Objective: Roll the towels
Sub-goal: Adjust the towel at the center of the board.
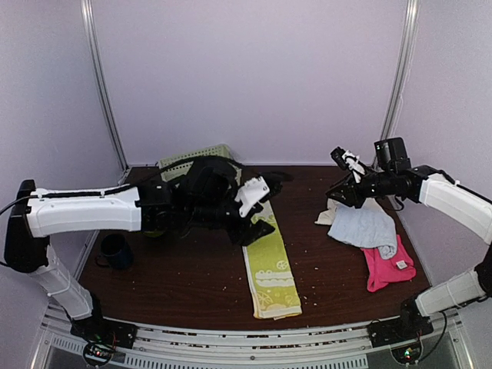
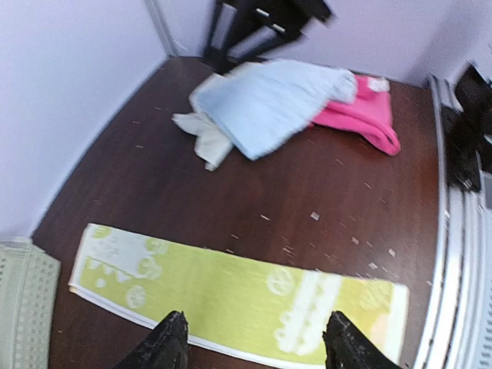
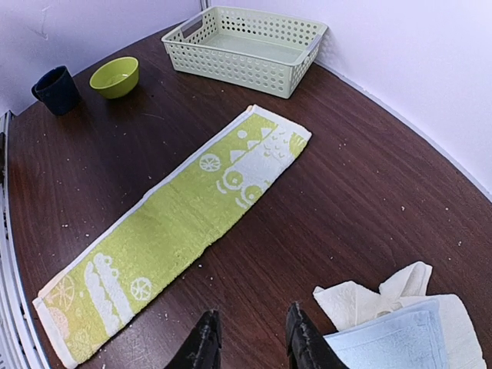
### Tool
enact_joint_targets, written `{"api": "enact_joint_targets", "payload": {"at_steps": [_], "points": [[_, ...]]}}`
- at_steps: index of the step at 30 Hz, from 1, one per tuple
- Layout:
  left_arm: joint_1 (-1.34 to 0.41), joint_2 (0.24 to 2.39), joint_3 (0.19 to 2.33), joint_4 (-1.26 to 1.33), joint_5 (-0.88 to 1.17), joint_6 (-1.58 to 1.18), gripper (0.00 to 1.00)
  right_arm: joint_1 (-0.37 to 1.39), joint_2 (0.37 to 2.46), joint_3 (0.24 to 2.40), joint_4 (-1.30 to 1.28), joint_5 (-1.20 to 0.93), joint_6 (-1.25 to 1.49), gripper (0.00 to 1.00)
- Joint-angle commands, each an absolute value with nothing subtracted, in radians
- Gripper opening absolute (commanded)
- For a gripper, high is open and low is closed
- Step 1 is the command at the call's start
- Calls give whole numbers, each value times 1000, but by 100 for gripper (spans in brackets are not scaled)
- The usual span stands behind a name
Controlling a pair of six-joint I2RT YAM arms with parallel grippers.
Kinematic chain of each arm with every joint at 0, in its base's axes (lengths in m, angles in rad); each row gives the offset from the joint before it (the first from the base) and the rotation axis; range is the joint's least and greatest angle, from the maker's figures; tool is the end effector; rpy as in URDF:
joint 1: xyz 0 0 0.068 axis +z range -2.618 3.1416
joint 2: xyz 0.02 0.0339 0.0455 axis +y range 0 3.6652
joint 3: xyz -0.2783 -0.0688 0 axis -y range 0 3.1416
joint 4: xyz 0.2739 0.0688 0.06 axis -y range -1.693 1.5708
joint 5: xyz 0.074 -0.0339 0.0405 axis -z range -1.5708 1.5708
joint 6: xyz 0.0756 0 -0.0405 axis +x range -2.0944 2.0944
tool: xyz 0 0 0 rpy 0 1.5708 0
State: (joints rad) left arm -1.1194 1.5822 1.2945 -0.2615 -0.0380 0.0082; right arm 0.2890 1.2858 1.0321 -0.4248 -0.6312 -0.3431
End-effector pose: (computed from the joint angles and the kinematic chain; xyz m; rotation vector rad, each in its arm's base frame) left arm 0.1903 -0.3860 0.2935 1.1465 1.8568 -0.6098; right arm 0.3008 0.1360 0.2852 -0.9882 1.9408 0.6745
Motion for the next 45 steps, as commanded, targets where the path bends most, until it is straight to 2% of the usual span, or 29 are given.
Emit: {"api": "enact_joint_targets", "payload": {"at_steps": [1,4,13,20,28,37,45], "points": [[-1247,1576,1168,-266,-47,38,65,282,1228,888,-286,-637,-326,32],[-1334,1622,1148,-298,-65,25,65,282,1233,855,-261,-622,-353,32],[-1396,1738,1111,-282,15,29,46,282,1285,857,-271,-629,-368,32],[-1396,1796,1083,-225,35,69,48,282,1276,834,-293,-671,-388,32],[-1396,1892,1128,-189,7,52,43,282,1252,824,-285,-657,-401,33],[-1397,2015,1238,-221,-10,42,20,282,1261,862,-303,-647,-361,32],[-1396,2216,1492,-187,32,49,1,268,1223,984,-461,-513,-391,31]]}}
